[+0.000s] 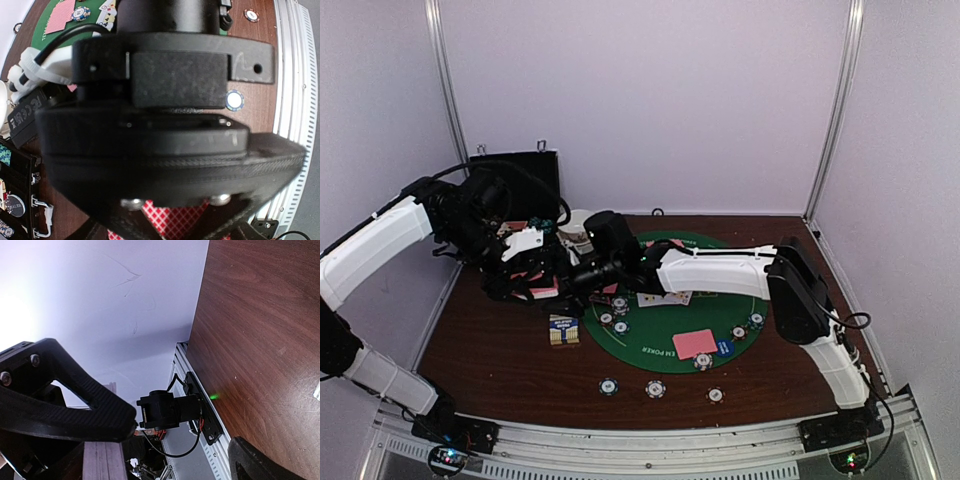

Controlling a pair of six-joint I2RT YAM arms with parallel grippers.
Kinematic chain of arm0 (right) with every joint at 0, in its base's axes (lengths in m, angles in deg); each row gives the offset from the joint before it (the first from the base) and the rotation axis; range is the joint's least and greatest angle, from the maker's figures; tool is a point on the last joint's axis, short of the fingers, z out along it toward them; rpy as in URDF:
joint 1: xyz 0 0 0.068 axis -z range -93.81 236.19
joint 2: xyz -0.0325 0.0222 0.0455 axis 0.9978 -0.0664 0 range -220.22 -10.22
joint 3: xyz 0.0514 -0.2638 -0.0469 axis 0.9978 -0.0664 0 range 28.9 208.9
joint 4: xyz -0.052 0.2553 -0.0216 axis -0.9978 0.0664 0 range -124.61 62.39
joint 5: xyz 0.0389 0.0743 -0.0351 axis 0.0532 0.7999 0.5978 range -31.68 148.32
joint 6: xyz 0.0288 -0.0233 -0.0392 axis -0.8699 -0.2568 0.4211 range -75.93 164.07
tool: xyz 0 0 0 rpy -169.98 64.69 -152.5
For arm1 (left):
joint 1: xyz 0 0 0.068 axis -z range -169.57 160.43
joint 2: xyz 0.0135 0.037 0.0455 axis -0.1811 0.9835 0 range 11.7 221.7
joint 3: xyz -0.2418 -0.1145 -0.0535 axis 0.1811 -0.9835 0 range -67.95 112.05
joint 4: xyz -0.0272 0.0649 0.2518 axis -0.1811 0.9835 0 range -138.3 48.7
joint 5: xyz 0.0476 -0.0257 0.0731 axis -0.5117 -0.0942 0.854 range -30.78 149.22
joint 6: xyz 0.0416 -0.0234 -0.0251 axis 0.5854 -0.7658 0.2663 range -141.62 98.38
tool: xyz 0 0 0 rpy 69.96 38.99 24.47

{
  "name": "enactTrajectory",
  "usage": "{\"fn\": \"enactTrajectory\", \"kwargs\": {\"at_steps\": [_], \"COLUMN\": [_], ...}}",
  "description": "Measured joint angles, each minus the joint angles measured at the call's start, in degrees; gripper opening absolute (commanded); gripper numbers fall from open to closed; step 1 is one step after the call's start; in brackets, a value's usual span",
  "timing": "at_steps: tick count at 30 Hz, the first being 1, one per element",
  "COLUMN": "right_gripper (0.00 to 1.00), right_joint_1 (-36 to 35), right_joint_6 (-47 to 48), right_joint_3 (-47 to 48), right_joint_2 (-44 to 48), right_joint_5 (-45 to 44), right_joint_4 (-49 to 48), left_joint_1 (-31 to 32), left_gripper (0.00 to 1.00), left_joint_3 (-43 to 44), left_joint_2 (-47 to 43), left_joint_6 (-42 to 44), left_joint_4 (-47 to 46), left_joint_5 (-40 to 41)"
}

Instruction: Distribute texas hold em gaming equipment

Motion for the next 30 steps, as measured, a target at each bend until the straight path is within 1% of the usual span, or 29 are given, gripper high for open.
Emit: {"fn": "enactTrajectory", "kwargs": {"at_steps": [4, 13, 22, 30], "right_gripper": [0.84, 0.78, 0.76, 0.77], "right_joint_1": [0.37, 1.36, 1.46, 2.08], "right_joint_6": [0.04, 0.50, 1.29, 2.49], "right_joint_3": [-0.35, -5.73, -6.19, -6.19], "right_joint_2": [0.13, 4.00, 4.48, 6.27], "right_joint_5": [-0.02, -0.02, 0.00, 0.02], "right_joint_4": [-0.15, -1.14, -0.87, 3.48], "left_joint_1": [0.00, 0.07, 0.07, 0.07], "left_gripper": [0.00, 0.00, 0.00, 0.00], "left_joint_3": [0.00, -0.02, -0.22, -0.31], "left_joint_2": [0.02, 0.00, 0.00, -0.04], "left_joint_6": [0.00, 0.02, 0.04, 0.07], "left_joint_4": [0.02, -0.07, -0.02, 0.00], "left_joint_5": [-0.09, -0.37, -0.42, -0.35]}}
